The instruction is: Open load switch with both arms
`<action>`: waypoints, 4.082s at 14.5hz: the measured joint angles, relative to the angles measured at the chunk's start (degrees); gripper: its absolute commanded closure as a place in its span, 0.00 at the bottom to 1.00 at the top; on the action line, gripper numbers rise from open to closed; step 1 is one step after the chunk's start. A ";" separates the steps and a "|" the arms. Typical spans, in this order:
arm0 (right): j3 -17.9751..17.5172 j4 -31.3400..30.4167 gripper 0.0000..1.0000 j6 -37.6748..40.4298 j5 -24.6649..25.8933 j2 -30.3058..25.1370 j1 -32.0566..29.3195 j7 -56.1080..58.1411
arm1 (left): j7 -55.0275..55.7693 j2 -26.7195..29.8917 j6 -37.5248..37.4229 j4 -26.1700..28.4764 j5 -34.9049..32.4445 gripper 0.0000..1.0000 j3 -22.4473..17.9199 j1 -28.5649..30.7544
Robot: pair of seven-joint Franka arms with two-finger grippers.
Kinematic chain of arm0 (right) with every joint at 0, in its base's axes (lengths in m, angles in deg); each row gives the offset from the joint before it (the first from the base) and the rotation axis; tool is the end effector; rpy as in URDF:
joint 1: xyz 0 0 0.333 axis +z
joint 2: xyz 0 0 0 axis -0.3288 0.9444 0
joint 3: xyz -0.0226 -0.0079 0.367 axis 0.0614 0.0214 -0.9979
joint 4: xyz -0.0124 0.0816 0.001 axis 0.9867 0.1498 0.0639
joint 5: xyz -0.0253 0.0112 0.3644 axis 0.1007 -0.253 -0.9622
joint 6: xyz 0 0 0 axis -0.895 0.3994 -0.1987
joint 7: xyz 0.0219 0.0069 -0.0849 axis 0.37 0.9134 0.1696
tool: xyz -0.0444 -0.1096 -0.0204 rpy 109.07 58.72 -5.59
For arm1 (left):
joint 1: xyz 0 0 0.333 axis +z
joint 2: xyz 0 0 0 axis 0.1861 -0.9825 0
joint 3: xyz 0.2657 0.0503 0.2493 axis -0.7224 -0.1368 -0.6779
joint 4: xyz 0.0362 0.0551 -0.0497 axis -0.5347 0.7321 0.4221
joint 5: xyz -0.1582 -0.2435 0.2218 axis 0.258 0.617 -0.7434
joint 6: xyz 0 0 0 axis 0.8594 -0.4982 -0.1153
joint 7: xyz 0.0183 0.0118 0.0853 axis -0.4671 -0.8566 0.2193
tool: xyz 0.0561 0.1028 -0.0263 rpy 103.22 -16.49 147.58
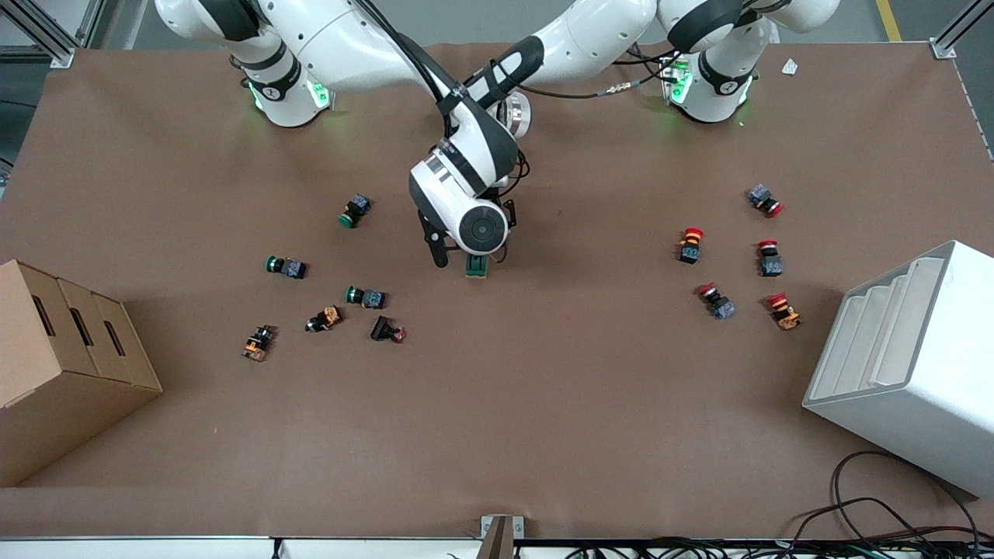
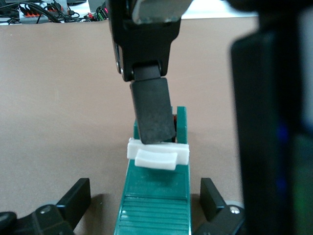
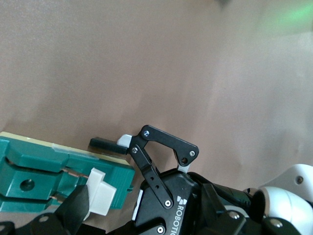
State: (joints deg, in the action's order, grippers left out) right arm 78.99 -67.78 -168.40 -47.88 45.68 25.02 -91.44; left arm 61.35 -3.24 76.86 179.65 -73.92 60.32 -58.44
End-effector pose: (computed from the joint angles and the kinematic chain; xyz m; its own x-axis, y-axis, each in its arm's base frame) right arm 0.4598 0.4901 0.2663 0.3168 -0.9474 -0.0458 -0.8168 -0.2970 0.4946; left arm 0.2890 -0.5828 0.1318 0.5163 -0.0203 0.8561 -0.0108 -0.9998 -0.0172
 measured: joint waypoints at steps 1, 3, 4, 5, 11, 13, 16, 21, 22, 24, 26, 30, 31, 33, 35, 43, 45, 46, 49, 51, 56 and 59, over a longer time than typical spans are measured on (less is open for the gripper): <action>0.03 -0.01 0.00 0.01 0.00 0.00 0.00 0.34 | 0.00 0.00 0.01 -0.01 0.00 0.01 0.00 0.00; 0.36 -0.12 0.00 0.06 0.00 0.01 -0.18 3.48 | 0.00 0.00 0.09 -0.02 0.00 0.01 -0.01 0.03; 0.65 -0.06 0.00 0.00 0.00 -0.02 -0.63 5.23 | 0.00 0.00 0.10 -0.02 0.00 0.01 -0.01 0.04; 0.84 0.24 0.00 -0.10 0.00 -0.12 -1.50 6.77 | 0.00 0.00 0.11 -0.02 0.00 0.01 -0.01 0.04; 1.12 5.96 0.00 5.25 0.00 -1.71 -10.75 22.51 | -3.40 0.04 0.33 -0.72 1.40 0.01 0.01 0.08; 1.34 7.22 0.00 6.71 0.01 -2.72 -14.39 31.30 | -7.79 0.22 1.25 -2.42 6.16 0.01 0.14 0.13; 1.78 7.70 0.00 9.02 0.76 -5.48 -21.10 46.58 | -17.80 0.50 2.52 -7.63 16.95 0.01 0.28 0.39; 1.85 7.81 0.00 13.28 5.89 -10.65 -31.43 70.16 | -39.19 5.51 2.75 -18.20 38.02 0.01 0.34 3.66; 1.84 7.82 0.00 13.83 7.10 -11.65 -33.00 74.67 | -44.27 7.49 2.76 -19.39 42.32 0.00 0.34 5.32; 1.85 7.86 0.00 14.77 9.09 -13.67 -35.95 83.51 | -54.92 11.92 2.78 -20.74 50.67 0.00 0.33 9.39; 1.87 7.90 0.00 15.10 10.32 -15.99 -39.14 93.45 | -64.65 16.67 2.73 -21.59 60.02 0.00 0.25 14.24; 1.89 7.91 0.00 15.31 12.33 -20.00 -45.39 108.98 | -83.20 26.30 -2.38 -21.79 75.31 0.00 0.12 26.51; 1.89 7.90 0.00 15.32 13.12 -20.81 -46.39 111.13 | -87.47 28.09 -3.11 -21.75 77.41 0.00 0.11 29.77; 1.88 7.89 0.00 15.34 14.46 -21.95 -47.31 113.11 | -94.43 30.73 -3.62 -21.69 80.86 0.00 0.10 36.26; 1.86 7.99 0.00 15.28 14.87 -22.34 -47.53 113.37 | -101.86 32.36 -4.46 -21.64 84.76 0.00 0.11 42.29; 1.36 9.37 0.00 18.36 14.95 -22.38 -47.55 113.40 | -120.33 39.82 -13.86 -21.58 93.89 0.00 -1.10 55.03; 1.06 9.42 0.00 19.59 14.95 -22.88 -47.53 113.40 | -123.61 43.25 -16.06 -20.05 96.15 0.00 -6.01 52.80; 1.02 9.34 0.00 20.26 14.95 -23.46 -47.53 113.40 | -125.87 45.34 -16.59 -18.46 97.56 0.00 -9.56 50.98; 0.98 7.88 0.00 20.98 14.93 -26.36 -47.42 113.40 | -134.38 50.64 -19.60 -14.02 100.00 0.00 -18.17 47.59; 1.04 4.88 0.00 20.10 14.93 -29.47 -46.91 113.38 | -136.77 52.83 -22.44 -12.48 102.46 0.00 -20.17 47.39; 3.61 -6.18 0.00 15.34 14.93 -38.92 -44.39 113.38 | -137.07 58.12 -23.21 -6.73 103.53 0.00 -21.97 44.78; 3.86 -8.12 0.00 15.15 14.93 -41.66 -44.19 113.38 | -136.90 58.62 -22.87 -6.58 103.53 0.00 -21.92 44.12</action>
State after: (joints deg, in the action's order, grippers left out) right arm 82.85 -75.90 -153.25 -32.95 4.01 -19.18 21.94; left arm -75.55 55.38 54.00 173.07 29.60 38.40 -14.32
